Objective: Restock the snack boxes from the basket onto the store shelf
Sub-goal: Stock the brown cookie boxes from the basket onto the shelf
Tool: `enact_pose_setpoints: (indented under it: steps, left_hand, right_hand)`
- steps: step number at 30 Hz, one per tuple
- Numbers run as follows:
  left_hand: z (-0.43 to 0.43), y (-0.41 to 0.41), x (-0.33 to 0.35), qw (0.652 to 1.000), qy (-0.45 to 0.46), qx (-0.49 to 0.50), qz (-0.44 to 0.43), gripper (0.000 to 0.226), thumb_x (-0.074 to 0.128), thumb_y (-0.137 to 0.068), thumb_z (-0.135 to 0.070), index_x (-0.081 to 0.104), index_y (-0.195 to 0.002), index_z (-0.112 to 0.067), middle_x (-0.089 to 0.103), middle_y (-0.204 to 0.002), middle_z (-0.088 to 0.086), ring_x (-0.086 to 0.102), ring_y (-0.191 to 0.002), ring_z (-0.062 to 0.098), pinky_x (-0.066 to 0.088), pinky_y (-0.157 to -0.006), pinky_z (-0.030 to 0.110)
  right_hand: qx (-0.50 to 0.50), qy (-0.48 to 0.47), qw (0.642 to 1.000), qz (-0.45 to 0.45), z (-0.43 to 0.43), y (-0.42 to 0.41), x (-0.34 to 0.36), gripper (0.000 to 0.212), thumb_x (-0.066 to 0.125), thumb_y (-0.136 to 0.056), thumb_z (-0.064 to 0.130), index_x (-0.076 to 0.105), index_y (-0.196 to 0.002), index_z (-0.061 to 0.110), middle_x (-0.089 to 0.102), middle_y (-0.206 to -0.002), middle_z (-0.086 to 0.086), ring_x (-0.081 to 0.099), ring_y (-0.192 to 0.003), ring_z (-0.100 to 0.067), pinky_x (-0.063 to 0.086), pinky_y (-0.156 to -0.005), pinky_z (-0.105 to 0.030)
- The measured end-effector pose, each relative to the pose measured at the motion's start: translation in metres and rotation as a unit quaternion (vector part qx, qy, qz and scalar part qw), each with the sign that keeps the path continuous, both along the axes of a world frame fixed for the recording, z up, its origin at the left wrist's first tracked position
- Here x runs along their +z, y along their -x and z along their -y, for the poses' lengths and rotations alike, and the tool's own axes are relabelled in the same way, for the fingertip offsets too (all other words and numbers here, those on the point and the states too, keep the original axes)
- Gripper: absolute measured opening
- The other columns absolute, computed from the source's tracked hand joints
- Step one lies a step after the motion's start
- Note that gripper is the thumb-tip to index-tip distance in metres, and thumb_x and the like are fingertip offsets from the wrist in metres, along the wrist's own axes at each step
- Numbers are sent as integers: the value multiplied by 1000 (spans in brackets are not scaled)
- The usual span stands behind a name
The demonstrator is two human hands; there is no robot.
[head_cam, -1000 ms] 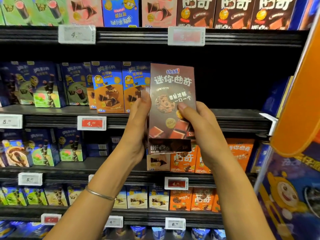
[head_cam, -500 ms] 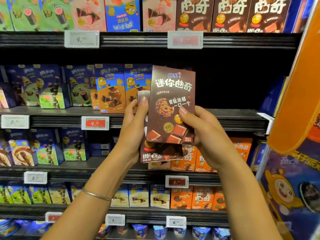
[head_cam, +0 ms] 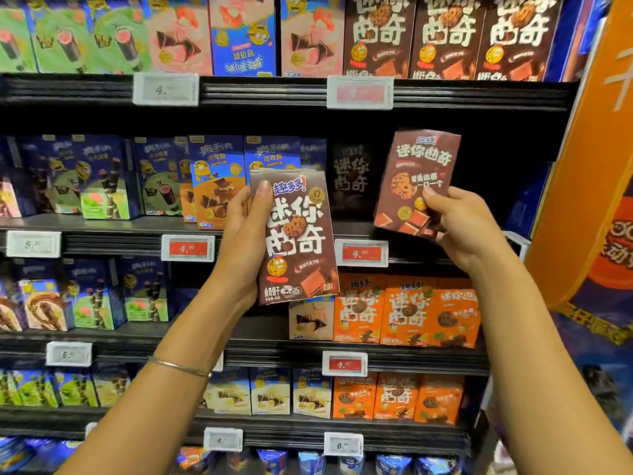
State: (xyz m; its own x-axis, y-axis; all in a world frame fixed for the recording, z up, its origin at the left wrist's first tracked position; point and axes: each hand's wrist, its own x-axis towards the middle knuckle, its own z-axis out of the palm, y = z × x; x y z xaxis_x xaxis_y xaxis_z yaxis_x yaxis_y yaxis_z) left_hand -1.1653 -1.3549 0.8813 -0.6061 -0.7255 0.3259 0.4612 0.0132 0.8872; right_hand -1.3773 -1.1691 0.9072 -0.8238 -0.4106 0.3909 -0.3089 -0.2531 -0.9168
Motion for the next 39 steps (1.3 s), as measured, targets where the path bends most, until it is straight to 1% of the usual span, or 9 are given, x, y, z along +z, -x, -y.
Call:
enact_pose_setpoints:
  steps: [4,9,13,17,21,25,28,33,39]
  left_hand:
    - [-4,2,6,1000,2,-1,-6,63,61,-98,-55,43,-148,-21,75,-122,7,77,-105,27,61,-93,54]
    - [-9,8,11,1000,-7,0,-7,61,61,-96,-56,46,-144,-22,76,-120,8,77,-103,27,62,-91,51]
    - [-14,12,16,1000,-10,-12,-15,60,60,-99,-54,45,-147,-20,74,-125,10,76,-106,29,63,-89,51]
    - [-16,14,20,1000,-4,-11,-10,60,60,-99,-54,45,-146,-19,75,-123,9,77,-105,29,63,-91,51]
    - [-16,16,21,1000,0,-8,-1,60,59,-99,-54,47,-146,-19,76,-121,9,78,-102,27,65,-85,45]
    - [-15,16,22,1000,9,-12,5,60,57,-100,-55,46,-148,-20,75,-124,9,77,-105,28,64,-89,48]
    - [-14,17,23,1000,9,-14,3,61,57,-99,-55,46,-148,-20,75,-124,9,77,-104,27,65,-86,45]
    - [-14,20,24,1000,16,-27,-4,64,60,-97,-57,47,-147,-20,74,-125,10,76,-106,29,64,-88,48]
    - [-12,24,19,999,17,-30,-1,62,62,-94,-57,49,-141,-21,77,-118,7,78,-102,28,63,-89,50]
  right_hand:
    - [-73,-65,995,-32,18,37,6,25,58,-104,25,60,-125,13,72,-113,-3,73,-97,-16,58,-78,-30]
    - [-96,-100,990,-9,49,68,11,21,59,-102,17,52,-120,10,68,-114,-12,70,-87,-16,55,-64,-28]
    - [-164,-171,971,-36,67,88,11,25,57,-95,5,58,-120,2,66,-120,-19,66,-106,-33,57,-84,-40]
    - [-221,-252,941,-43,73,104,12,34,57,-96,10,60,-126,-7,64,-119,-20,62,-107,-35,47,-78,-34]
    - [-186,-294,936,-46,81,115,19,39,59,-99,9,57,-135,-4,60,-135,-22,58,-123,-36,50,-101,-40]
    - [-135,-322,936,-52,85,118,25,47,54,-97,1,49,-143,-2,51,-146,-23,51,-134,-37,46,-109,-42]
    - [-164,-341,923,-76,97,113,23,49,49,-103,12,41,-149,0,45,-152,-22,45,-138,-38,40,-114,-43]
    - [-221,-334,916,-31,124,108,26,134,82,-81,45,-23,-158,17,9,-165,-24,21,-150,-43,26,-119,-52]
    - [-267,-308,913,-12,153,118,20,148,91,-67,51,-23,-158,24,17,-163,-23,28,-145,-47,31,-115,-56]
